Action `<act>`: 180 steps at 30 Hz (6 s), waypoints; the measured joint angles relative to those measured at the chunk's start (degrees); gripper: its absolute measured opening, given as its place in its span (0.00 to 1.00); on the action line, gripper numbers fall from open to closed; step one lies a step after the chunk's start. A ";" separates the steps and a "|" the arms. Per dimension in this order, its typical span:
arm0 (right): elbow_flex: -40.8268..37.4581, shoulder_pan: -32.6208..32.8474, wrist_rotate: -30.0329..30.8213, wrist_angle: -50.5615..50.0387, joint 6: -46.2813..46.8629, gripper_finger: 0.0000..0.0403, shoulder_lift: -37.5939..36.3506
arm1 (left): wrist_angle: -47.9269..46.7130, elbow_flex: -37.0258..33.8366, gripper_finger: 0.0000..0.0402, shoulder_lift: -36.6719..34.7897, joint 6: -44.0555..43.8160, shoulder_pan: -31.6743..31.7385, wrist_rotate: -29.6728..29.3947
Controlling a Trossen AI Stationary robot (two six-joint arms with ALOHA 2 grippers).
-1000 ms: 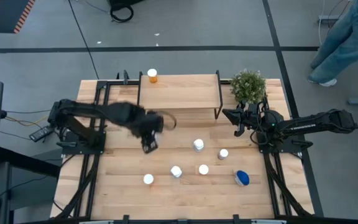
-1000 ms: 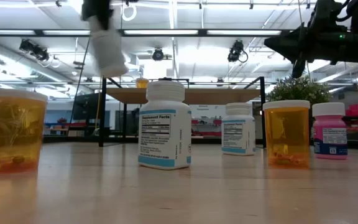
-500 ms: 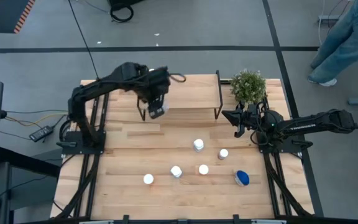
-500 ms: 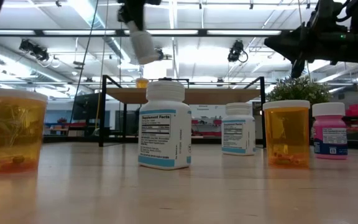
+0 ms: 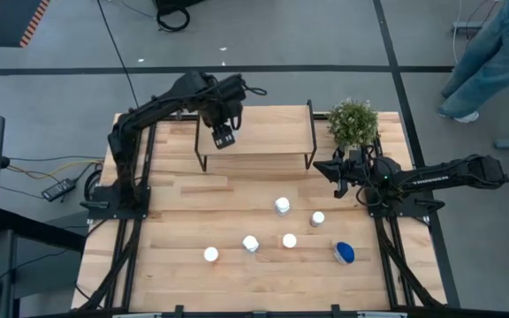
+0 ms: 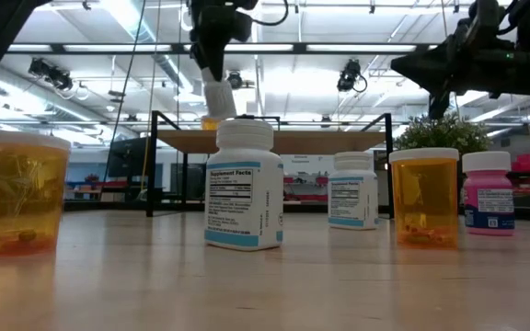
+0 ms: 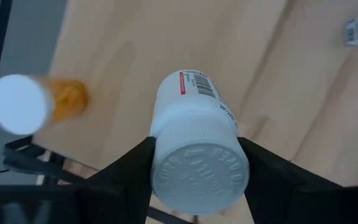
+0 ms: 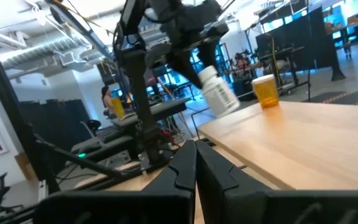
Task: Pick and place medicine bottles onto shelf by color
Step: Put the left white pill bottle on the shelf, then put the top white pill bottle on the shelf
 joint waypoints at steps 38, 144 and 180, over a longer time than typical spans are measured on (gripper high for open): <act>0.00 -0.01 -0.55 0.09 0.84 0.02 -0.01 | 0.04 -9.40 0.57 -4.17 -0.26 1.94 -0.27; 46.80 17.93 10.09 -66.32 13.85 0.50 36.38 | 131.49 -109.18 0.21 -54.03 -9.18 -38.69 -28.81; 92.82 11.00 -4.37 -118.65 4.69 0.50 65.62 | 131.94 -109.15 0.19 -54.09 -4.01 -32.21 -18.52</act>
